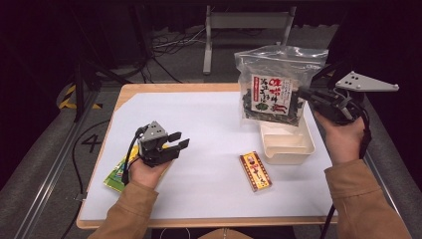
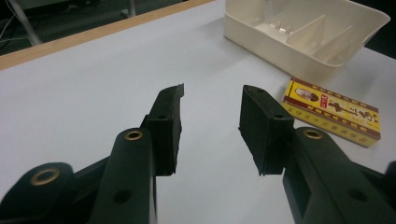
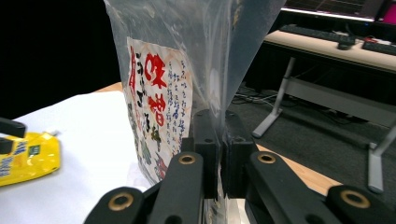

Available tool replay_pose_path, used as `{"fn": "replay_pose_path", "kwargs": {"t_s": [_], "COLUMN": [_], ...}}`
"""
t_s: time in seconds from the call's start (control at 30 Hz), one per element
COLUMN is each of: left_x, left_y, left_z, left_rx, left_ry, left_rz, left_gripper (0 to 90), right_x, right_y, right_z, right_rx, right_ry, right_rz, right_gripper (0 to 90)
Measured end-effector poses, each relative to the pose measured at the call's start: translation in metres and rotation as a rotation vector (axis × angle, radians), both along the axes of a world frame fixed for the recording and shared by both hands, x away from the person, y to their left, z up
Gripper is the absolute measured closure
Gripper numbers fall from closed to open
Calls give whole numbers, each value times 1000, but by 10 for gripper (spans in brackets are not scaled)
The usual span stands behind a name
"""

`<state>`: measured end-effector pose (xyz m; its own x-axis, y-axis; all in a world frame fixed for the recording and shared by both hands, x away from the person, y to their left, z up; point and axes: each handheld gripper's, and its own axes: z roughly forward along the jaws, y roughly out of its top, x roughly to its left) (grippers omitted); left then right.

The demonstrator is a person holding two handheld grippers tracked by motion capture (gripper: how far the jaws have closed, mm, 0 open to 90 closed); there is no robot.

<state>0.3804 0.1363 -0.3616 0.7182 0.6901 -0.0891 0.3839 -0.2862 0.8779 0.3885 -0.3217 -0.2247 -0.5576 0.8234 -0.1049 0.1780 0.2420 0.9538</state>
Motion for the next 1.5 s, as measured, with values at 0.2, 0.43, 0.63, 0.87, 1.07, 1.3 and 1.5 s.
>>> {"fn": "replay_pose_path", "kwargs": {"t_s": [0.2, 0.43, 0.63, 0.87, 1.07, 1.3, 1.5], "left_x": [0, 1, 1, 1, 1, -1, -1], "left_y": [1, 2, 2, 2, 2, 2, 3], "left_z": [0, 0, -1, 0, 0, 0, 0], "left_rx": [1, -1, 0, 4, 5, 7, 6], "left_ry": [2, 5, 10, 7, 10, 15, 16], "left_rz": [3, 2, 1, -3, -4, -5, -8], "left_gripper": [587, 582, 580, 577, 572, 569, 567], "right_x": [7, 17, 27, 33, 35, 36, 39], "right_y": [-9, -19, -27, -34, -39, -38, -36], "right_z": [-5, -17, -25, -34, -39, -43, -48], "right_rx": [8, 6, 4, -3, 20, 17, 16], "right_ry": [-5, -20, -8, -3, 1, 6, 12], "right_rz": [-44, -108, -151, -191, -211, -230, -226], "right_gripper": [873, 872, 872, 872, 871, 871, 870]}}
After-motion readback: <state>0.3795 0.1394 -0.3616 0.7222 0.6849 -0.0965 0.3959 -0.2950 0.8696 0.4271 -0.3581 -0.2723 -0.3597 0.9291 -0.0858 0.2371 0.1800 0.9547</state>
